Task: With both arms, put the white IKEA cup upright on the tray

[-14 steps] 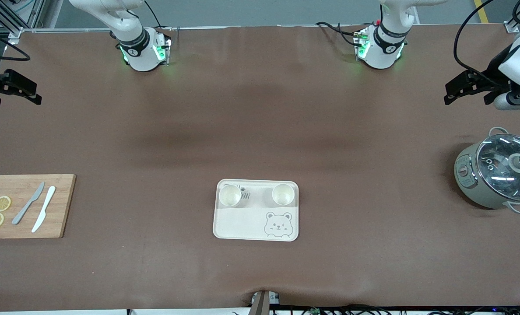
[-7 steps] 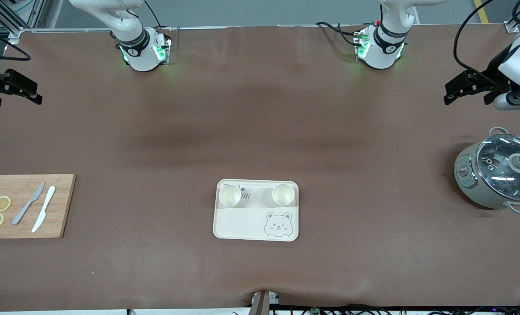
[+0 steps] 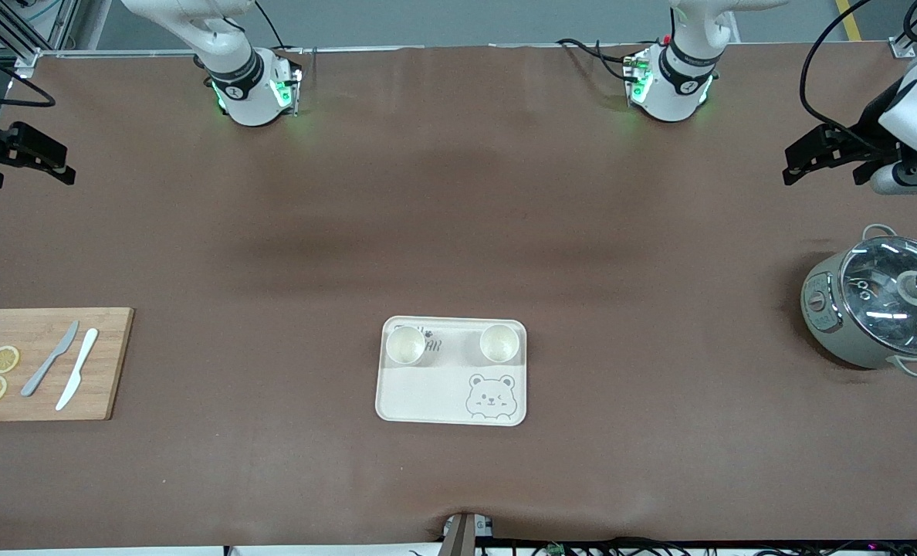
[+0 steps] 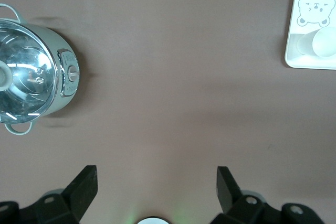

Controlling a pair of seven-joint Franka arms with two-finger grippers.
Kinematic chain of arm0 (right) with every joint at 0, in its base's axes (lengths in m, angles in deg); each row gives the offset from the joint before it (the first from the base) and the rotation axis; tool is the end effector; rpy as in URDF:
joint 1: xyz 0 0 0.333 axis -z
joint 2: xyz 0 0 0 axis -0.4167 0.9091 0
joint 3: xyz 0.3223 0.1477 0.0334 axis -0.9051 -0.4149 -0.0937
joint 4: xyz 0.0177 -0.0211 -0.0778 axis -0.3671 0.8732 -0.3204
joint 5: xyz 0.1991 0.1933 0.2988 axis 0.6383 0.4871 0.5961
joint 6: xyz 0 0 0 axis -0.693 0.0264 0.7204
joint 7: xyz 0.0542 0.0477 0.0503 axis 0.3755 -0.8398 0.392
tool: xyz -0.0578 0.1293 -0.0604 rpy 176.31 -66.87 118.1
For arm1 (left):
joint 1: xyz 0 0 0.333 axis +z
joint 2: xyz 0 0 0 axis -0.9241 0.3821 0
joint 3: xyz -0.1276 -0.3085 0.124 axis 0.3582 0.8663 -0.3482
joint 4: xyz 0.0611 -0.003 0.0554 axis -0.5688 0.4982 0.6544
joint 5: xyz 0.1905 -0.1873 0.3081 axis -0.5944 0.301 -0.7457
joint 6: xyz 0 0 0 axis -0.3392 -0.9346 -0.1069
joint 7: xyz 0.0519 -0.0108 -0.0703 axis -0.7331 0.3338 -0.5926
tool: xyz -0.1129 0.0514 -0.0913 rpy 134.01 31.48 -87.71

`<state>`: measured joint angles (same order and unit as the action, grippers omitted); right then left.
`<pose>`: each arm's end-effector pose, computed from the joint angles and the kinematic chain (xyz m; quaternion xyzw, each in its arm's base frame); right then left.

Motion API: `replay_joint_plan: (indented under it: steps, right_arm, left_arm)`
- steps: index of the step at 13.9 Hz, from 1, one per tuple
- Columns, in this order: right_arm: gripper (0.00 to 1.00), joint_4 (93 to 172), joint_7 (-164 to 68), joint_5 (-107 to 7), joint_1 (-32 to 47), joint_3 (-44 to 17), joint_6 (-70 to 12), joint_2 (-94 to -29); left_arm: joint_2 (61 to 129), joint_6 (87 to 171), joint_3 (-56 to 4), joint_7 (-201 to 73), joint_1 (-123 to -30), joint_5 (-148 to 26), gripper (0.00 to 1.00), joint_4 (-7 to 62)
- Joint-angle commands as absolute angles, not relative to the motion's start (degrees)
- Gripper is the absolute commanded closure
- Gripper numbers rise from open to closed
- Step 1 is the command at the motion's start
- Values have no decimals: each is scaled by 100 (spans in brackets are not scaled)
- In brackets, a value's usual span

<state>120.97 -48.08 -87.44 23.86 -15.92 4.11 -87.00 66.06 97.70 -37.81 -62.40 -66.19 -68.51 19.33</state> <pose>0.5381 -0.0207 0.6488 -0.9993 -0.0257 0.0267 0.0017 0.5359 -0.0541 0.6335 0.9998 0.0000 -0.0199 0.0075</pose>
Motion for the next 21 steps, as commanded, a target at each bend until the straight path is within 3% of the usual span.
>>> replay_joint_plan:
  steps: [1,21]
  right_arm:
    - [0,12042,-4741,-8812,2436,-1649,440,-8717]
    - [0,12034,-4732,-8812,2410,-1649,449,-8709]
  left_arm:
    - [6611,9761,-3733,-6169,-6551,-6952,0,1800]
    - [6637,9753,-3724,-6170,-6551,-7128,0,1641]
